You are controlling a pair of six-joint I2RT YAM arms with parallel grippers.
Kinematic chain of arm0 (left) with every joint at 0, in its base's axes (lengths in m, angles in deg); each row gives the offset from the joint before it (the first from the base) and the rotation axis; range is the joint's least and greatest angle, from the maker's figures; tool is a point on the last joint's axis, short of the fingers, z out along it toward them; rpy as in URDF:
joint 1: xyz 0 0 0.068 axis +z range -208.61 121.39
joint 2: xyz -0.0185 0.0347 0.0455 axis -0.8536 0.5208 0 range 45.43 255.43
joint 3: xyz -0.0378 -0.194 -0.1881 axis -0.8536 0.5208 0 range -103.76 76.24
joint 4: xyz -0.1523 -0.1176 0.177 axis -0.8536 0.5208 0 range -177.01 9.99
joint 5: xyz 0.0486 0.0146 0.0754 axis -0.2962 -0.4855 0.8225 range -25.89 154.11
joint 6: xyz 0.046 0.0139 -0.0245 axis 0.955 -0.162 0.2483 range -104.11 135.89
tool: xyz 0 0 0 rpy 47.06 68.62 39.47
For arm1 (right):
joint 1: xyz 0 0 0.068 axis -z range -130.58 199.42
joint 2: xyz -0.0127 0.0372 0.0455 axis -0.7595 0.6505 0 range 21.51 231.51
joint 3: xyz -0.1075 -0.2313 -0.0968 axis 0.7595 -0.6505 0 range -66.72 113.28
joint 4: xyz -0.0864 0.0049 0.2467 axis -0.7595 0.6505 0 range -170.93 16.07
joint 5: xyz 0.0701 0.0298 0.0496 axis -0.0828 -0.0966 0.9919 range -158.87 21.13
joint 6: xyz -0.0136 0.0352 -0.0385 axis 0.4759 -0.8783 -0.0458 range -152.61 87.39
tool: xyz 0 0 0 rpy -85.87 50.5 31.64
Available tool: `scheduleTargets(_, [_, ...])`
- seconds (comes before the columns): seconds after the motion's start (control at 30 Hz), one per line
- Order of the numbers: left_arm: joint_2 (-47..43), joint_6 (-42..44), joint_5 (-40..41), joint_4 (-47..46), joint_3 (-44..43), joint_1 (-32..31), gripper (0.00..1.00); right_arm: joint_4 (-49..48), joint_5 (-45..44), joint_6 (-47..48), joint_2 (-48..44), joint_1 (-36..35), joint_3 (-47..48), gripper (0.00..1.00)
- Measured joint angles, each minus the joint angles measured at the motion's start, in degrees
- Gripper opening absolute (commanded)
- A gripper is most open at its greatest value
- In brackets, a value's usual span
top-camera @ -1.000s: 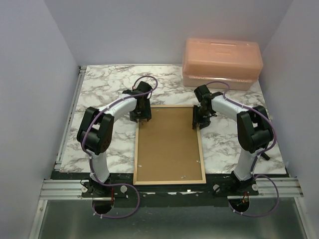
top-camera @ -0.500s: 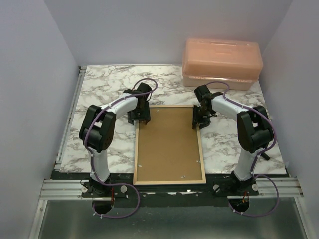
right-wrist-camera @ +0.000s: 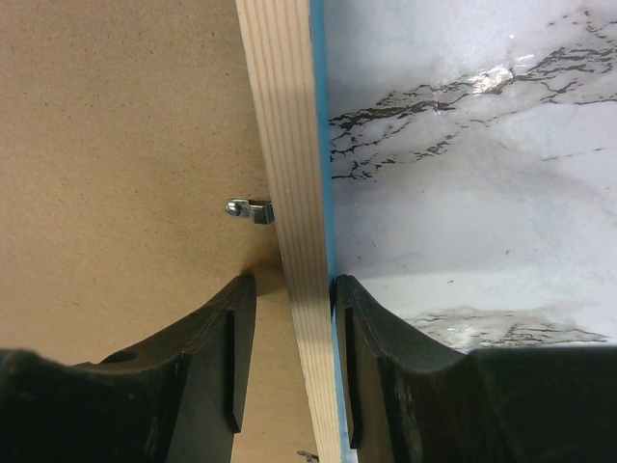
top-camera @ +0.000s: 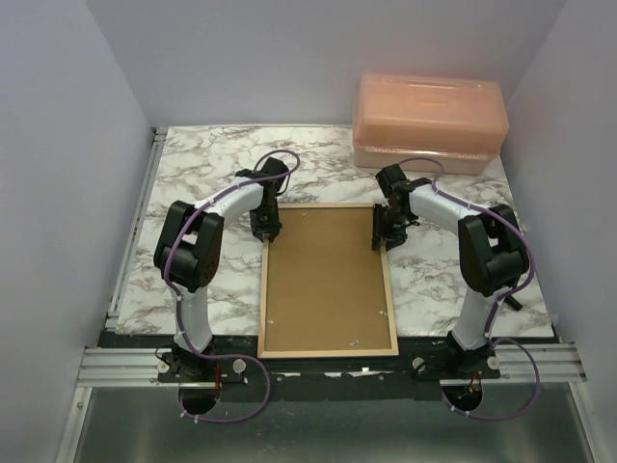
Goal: Put the photo into the frame
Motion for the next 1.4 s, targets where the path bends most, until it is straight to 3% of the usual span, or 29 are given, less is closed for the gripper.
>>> scheduleTargets(0.1, [-0.2,0.0,-0.1,0.6,0.3,0.9,0.02,0.0,0.1,0.0,0.0,0.0,0.0,0.44])
scheduleTargets(0.23, [-0.5,1.2,-0.2,0.3,0.5,0.8,0.00,0.0,0.3,0.1,0.0,0.0,0.0,0.44])
scheduleTargets(0.33, [-1.1,1.4,-0.5,-0.5,1.4,0.8,0.12,-0.1,0.4,0.2,0.0,0.0,0.0,0.44])
scheduleTargets(0.47, [-2.8,1.8,-1.1,-3.0,3.8,0.9,0.44,-0.2,1.2,0.7,0.2,0.2,0.0,0.45])
scheduleTargets(0.57, [-5.0,1.1,-3.1,-5.1,7.0,1.4,0.54,0.4,2.5,1.1,1.2,0.7,1.0,0.45])
scheduleTargets(0.87, [-16.2,-1.3,-10.6,-11.7,23.2,2.8,0.56,4.2,9.0,1.7,9.9,0.8,12.2,0.45])
scheduleTargets(1.1, [-26.3,-5.2,-15.1,-16.7,34.6,2.3,0.56,3.5,8.8,2.1,18.2,-0.1,25.8,0.45])
scheduleTargets(1.23, [-29.0,-9.3,-18.9,-15.5,37.7,-1.2,0.56,2.6,6.9,2.1,23.2,-2.0,34.3,0.47])
scheduleTargets(1.27, [-29.1,-10.2,-20.0,-15.1,37.9,-2.3,0.56,2.4,6.2,2.1,24.4,-2.5,36.4,0.48])
scheduleTargets(1.4, [-28.8,-14.4,-25.0,-14.9,38.5,-8.0,0.57,1.5,4.1,1.9,27.4,-4.7,42.0,0.69])
